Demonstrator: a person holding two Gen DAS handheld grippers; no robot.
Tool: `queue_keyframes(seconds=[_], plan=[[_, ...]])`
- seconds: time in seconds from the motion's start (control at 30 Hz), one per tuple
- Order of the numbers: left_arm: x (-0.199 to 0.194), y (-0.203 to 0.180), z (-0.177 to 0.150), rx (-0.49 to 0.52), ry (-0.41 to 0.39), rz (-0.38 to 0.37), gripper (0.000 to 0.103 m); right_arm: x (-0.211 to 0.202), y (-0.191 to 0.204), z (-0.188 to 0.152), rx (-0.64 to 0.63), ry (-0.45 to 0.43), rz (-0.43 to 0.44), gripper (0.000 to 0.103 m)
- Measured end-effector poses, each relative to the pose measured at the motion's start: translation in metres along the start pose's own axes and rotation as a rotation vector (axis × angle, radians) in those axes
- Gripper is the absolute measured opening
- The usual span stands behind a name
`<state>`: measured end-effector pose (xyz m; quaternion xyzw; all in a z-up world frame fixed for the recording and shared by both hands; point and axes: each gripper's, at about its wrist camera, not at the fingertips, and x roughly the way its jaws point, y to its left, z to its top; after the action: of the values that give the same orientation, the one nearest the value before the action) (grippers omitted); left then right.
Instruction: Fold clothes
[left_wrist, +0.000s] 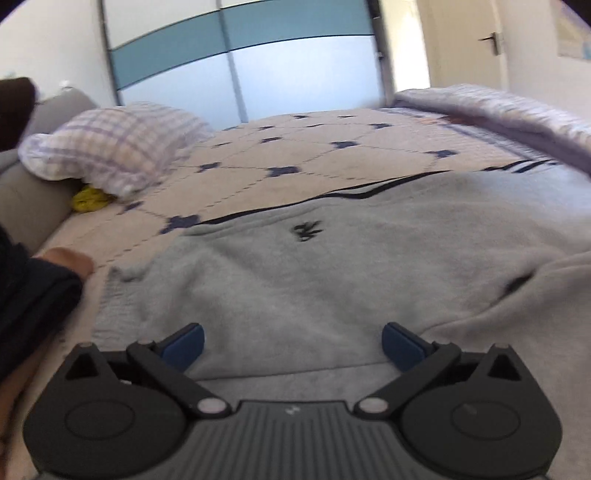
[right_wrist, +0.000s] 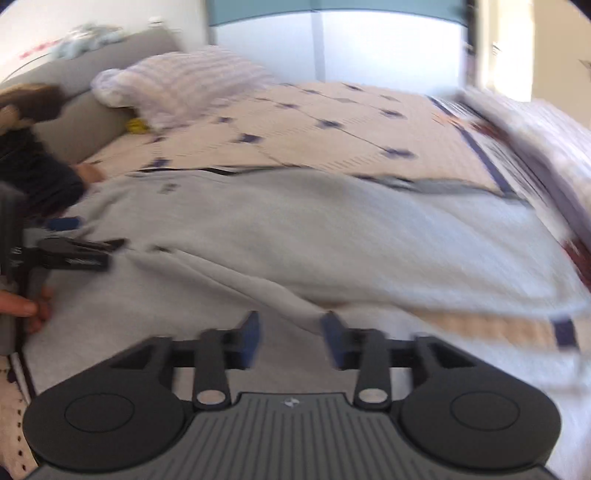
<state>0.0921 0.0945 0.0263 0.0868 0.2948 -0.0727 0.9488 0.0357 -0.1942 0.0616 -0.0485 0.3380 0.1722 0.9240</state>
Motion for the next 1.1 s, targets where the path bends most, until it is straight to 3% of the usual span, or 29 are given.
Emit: queue_keyframes(seconds=[0.03,0.1,0.13,0.17,0.2,0.23,0.3,0.37,0.6,0.67,0.73,0.83,0.9,1.0,1.07,1.1], plan=[[-0.002,0.003,0.004,-0.002,-0.009,-0.075,0.103,0.008,0.014,0.006,-0.067,-0.005,0.000,0.058],[0.001,0.009,0.019,-0.039,-0.040,-0.072,0.103,0.026,0.033,0.018,-0.142,0.012,-0.023,0.057],[0.004,0.012,0.027,-0.061,-0.048,-0.061,0.103,0.038,0.031,0.022,-0.109,0.061,-0.012,0.054],[0.013,0.015,0.033,-0.089,-0.018,-0.057,0.103,0.050,0.027,0.025,-0.056,0.125,0.012,0.046],[0.028,0.019,0.034,-0.100,0.047,-0.055,0.103,0.056,0.027,0.023,-0.041,0.158,0.025,0.022],[0.042,0.022,0.035,-0.109,0.105,-0.054,0.103,0.058,0.029,0.018,-0.048,0.175,0.030,0.018],[0.048,0.027,0.014,-0.101,0.069,-0.077,0.103,0.056,0.031,0.011,-0.058,0.202,0.038,0.012],[0.047,0.032,0.002,-0.116,0.033,-0.099,0.103,0.043,0.026,0.006,-0.035,0.214,0.054,0.010],[0.045,0.028,0.001,-0.102,0.038,-0.072,0.103,0.028,0.022,0.009,0.009,0.202,0.081,0.013],[0.045,0.029,0.001,-0.108,0.037,-0.075,0.103,0.030,0.014,0.015,0.090,0.171,0.111,0.022],[0.045,0.031,0.001,-0.115,0.037,-0.081,0.103,0.042,-0.001,0.019,0.217,0.155,0.159,0.044],[0.045,0.031,0.001,-0.114,0.037,-0.080,0.103,0.079,-0.028,0.016,0.469,0.188,0.218,0.048],[0.045,0.031,0.001,-0.115,0.037,-0.080,0.103,0.093,-0.050,0.014,0.675,0.143,0.274,0.050],[0.045,0.031,0.001,-0.115,0.037,-0.081,0.103,0.102,-0.081,0.010,0.936,0.046,0.304,0.046],[0.045,0.031,0.001,-0.114,0.038,-0.080,0.103,0.115,-0.087,0.017,0.938,0.058,0.241,0.028],[0.045,0.031,0.001,-0.113,0.038,-0.080,0.103,0.116,-0.082,0.025,0.879,0.049,0.190,0.008]])
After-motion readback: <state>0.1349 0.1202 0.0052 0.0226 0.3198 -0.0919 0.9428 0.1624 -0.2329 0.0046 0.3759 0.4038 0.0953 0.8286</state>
